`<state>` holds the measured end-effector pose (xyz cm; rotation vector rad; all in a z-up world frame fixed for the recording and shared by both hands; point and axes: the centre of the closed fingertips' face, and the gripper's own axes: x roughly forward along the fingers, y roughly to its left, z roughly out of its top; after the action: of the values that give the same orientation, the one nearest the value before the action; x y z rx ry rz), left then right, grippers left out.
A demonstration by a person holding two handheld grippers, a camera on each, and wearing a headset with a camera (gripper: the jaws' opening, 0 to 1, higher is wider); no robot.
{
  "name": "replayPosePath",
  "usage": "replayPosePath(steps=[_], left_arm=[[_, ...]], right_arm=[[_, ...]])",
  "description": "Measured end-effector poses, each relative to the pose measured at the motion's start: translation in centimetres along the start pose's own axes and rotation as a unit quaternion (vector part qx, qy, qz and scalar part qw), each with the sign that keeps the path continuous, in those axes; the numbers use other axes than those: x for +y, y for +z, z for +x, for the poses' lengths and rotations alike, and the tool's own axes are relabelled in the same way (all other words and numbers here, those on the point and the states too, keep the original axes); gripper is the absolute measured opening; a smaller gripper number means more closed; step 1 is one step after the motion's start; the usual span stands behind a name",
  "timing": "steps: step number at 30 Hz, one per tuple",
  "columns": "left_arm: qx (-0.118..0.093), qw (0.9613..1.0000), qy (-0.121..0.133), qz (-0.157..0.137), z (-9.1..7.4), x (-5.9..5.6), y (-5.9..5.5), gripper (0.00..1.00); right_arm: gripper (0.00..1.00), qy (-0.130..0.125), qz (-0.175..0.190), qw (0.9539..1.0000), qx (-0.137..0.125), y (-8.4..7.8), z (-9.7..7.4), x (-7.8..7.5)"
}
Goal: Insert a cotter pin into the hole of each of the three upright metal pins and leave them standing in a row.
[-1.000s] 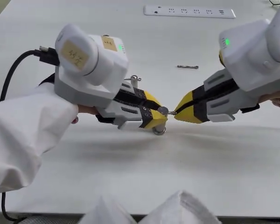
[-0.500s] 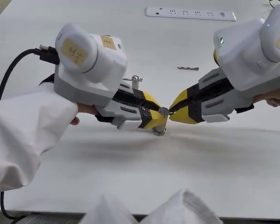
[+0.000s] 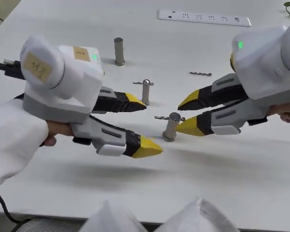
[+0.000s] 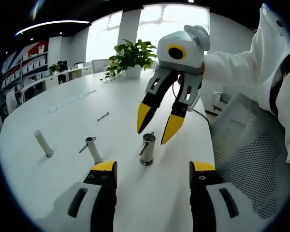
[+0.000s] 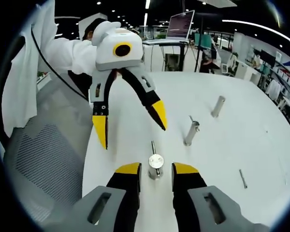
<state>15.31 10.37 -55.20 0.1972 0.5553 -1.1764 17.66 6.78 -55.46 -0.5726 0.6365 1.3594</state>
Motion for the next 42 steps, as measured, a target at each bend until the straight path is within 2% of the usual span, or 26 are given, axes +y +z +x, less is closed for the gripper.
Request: replayPosePath(steps=[3,7,11,15,18,20,23,26,28,31,35,37,40,42], left_arm=[[-0.002,0.9999,0.011,-0.012,-0.8,0.1,-0.5,0.71],[-0.012,0.9988,0.033,-0.035,-1.9,0.7,-0.7,0.79],[-0.007,0.9975,0.056,-0.042,-2.6,1.3,-1.1,0.90],[-0.017,0.9965,0.057,-0.059,-3.2,1.0,-1.1,0.99],[-0.016,0.9964,0.061,-0.056,-3.6,0.5,-0.9,0.99],[-0.027,0.9957,0.062,-0.064,-3.9,0.0,-0.5,0.99],[-0.028,0.9948,0.075,-0.063,-4.3,-0.1,-0.4,0.99],[-0.033,0.9942,0.078,-0.066,-4.6,-0.3,-0.3,0.99],[-0.035,0.9939,0.073,-0.074,-4.4,-0.5,-0.6,0.99],[-0.023,0.9940,0.077,-0.074,-4.3,-0.4,-1.3,0.99],[-0.033,0.9937,0.075,-0.077,-4.5,-0.6,-1.1,0.97],[-0.031,0.9938,0.078,-0.074,-4.6,-0.5,-1.2,0.96],[-0.027,0.9936,0.078,-0.077,-4.6,-0.5,-1.5,0.96],[-0.024,0.9935,0.078,-0.079,-4.7,-0.6,-1.7,0.96]], right_arm=[[0.21,-0.009,0.009,0.9999,0.000,0.0,0.3,-0.2],[0.22,-0.011,0.019,0.9998,-0.005,0.1,0.5,-0.2],[0.21,-0.010,0.021,0.9997,-0.004,0.0,0.9,-0.2],[0.20,-0.007,0.023,0.9997,-0.004,-0.1,1.3,-0.2],[0.19,-0.006,0.020,0.9998,0.002,-0.3,1.4,-0.2],[0.20,-0.004,0.023,0.9997,0.008,-0.6,1.6,-0.2],[0.18,0.002,0.026,0.9996,0.008,-0.7,1.6,0.1],[0.15,0.003,0.025,0.9996,0.007,-0.6,1.7,0.2],[0.15,0.008,0.031,0.9995,0.002,-0.5,1.9,0.3],[0.12,0.012,0.029,0.9995,0.005,-0.6,2.0,0.4],[0.09,0.010,0.023,0.9997,0.007,-0.5,1.8,0.2],[0.08,0.009,0.001,0.9999,0.012,-0.6,1.7,0.2],[0.08,0.008,0.009,0.9997,0.020,-0.6,1.7,0.3],[0.08,0.004,-0.006,0.9996,0.026,-0.6,1.6,0.2]])
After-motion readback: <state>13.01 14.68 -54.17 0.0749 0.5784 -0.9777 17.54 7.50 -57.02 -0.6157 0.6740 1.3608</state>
